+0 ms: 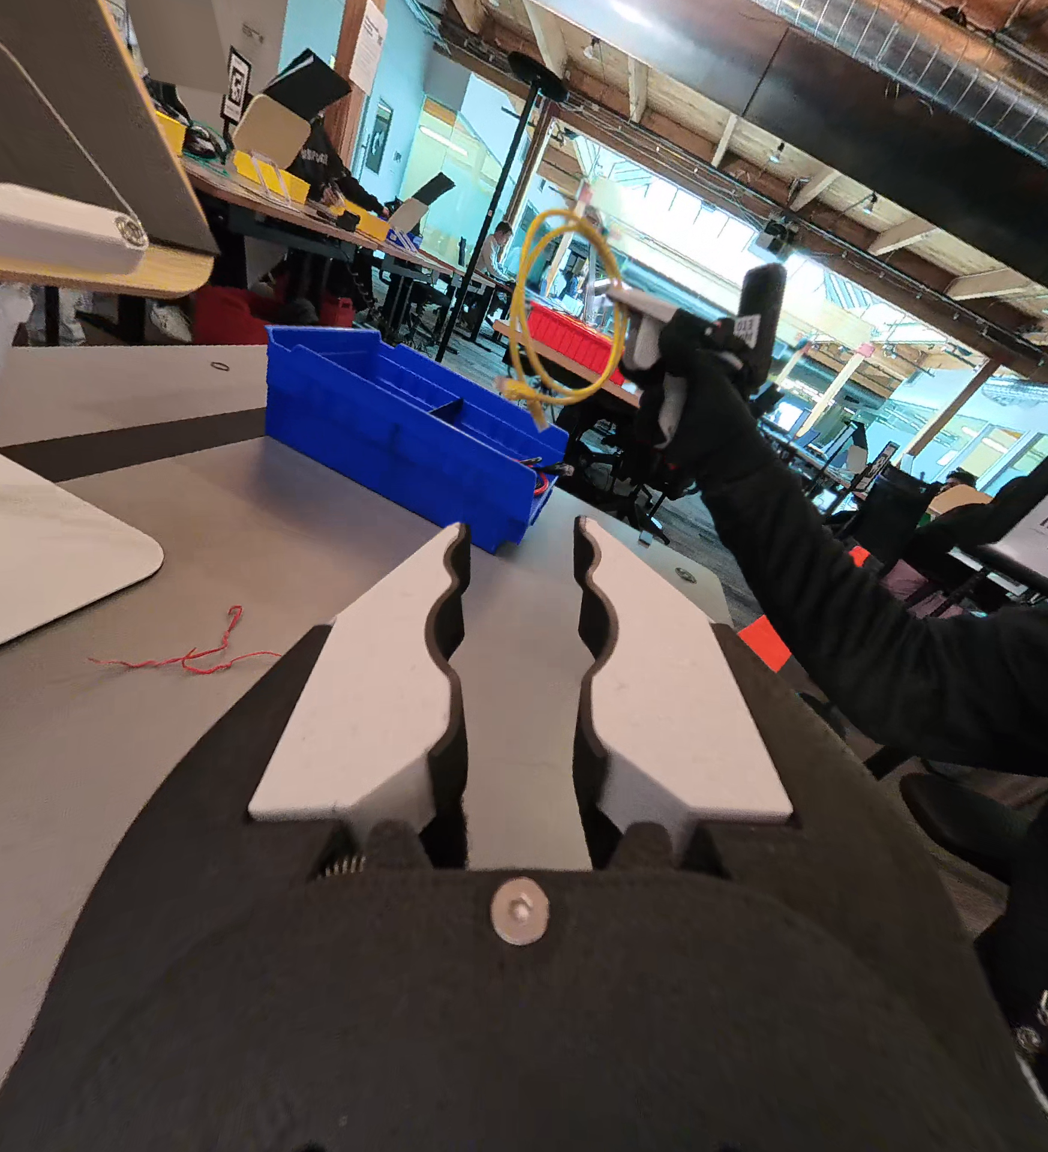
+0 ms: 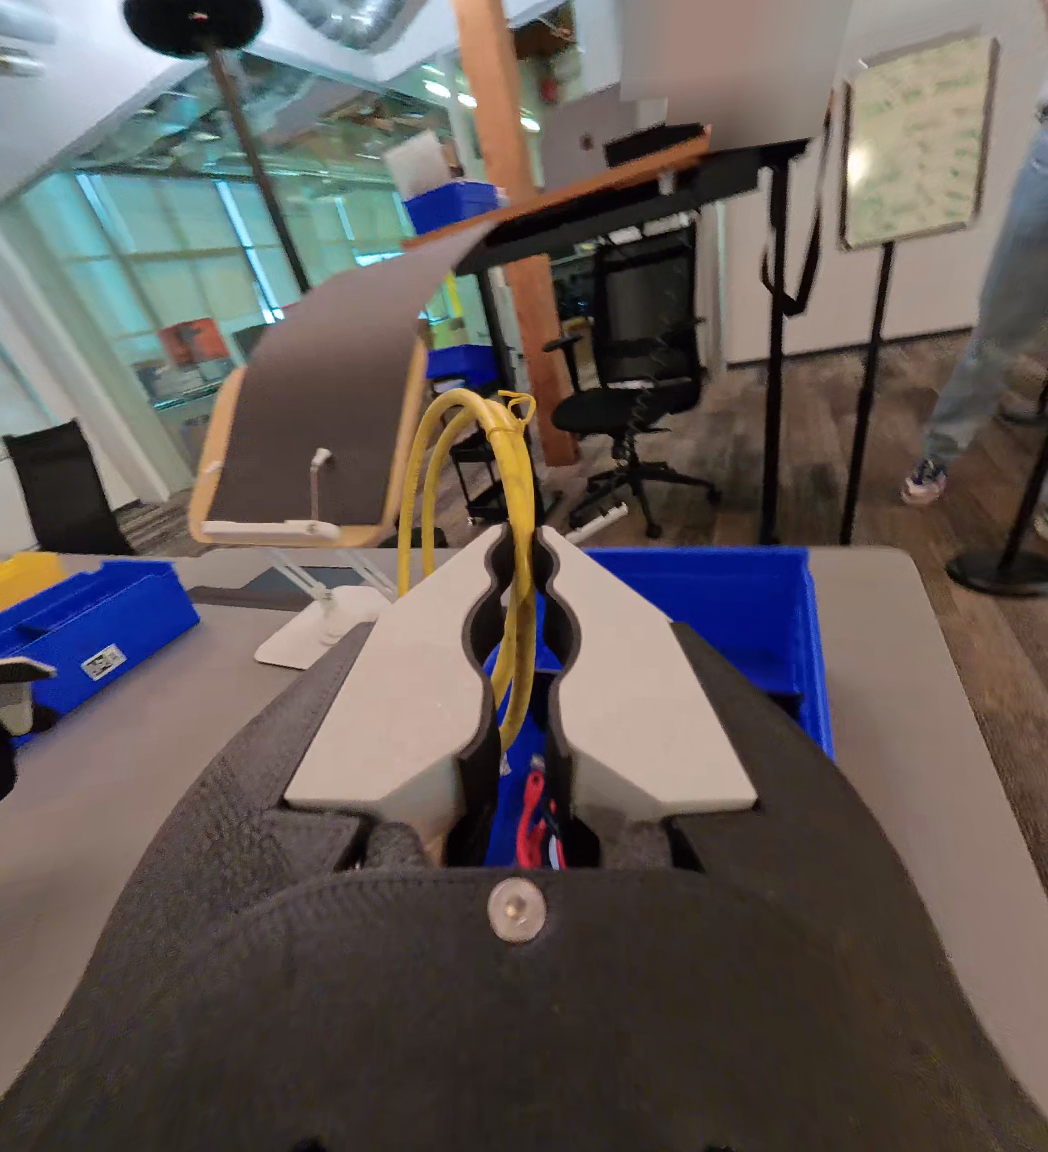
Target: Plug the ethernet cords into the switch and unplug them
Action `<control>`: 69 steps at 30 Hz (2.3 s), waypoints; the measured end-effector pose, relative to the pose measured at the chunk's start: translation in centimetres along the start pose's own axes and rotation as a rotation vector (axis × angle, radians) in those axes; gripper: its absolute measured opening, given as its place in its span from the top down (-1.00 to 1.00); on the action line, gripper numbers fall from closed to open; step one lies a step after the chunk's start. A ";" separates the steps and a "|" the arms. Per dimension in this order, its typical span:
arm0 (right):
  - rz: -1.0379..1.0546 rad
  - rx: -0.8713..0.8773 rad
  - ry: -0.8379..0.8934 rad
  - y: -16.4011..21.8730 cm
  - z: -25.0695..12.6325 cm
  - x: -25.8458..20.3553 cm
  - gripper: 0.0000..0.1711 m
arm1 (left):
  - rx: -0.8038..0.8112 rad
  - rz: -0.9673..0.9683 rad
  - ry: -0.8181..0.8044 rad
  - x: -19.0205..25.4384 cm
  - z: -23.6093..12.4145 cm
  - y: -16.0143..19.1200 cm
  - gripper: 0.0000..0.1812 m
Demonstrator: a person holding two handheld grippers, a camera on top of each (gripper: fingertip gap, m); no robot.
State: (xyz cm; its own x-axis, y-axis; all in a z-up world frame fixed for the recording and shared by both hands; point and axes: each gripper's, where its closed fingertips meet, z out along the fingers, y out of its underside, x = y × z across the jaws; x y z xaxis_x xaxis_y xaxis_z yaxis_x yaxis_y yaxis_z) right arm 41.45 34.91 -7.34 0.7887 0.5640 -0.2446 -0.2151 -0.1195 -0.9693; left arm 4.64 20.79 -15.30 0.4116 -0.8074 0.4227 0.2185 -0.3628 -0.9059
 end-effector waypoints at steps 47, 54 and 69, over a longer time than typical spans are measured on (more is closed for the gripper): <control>-0.455 -0.258 0.288 6.4 -2.0 -2.0 0.29 | -0.132 0.295 -0.404 -3.5 -7.0 -0.5 0.55; -0.319 -0.275 0.433 7.8 -5.0 7.1 0.23 | -0.037 0.455 -0.720 -5.2 -19.2 -11.2 0.53; -0.186 -0.467 0.345 16.4 -1.6 13.1 0.84 | -0.361 0.033 -1.489 -19.7 -48.1 -4.1 0.13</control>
State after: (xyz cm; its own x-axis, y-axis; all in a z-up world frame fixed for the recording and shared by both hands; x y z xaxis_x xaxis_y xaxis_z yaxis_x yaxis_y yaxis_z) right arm 49.16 39.04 -26.44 0.9468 0.3216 0.0114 0.1580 -0.4338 -0.8870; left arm -46.93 15.79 -21.16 0.9454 0.2872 -0.1540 0.0621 -0.6228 -0.7799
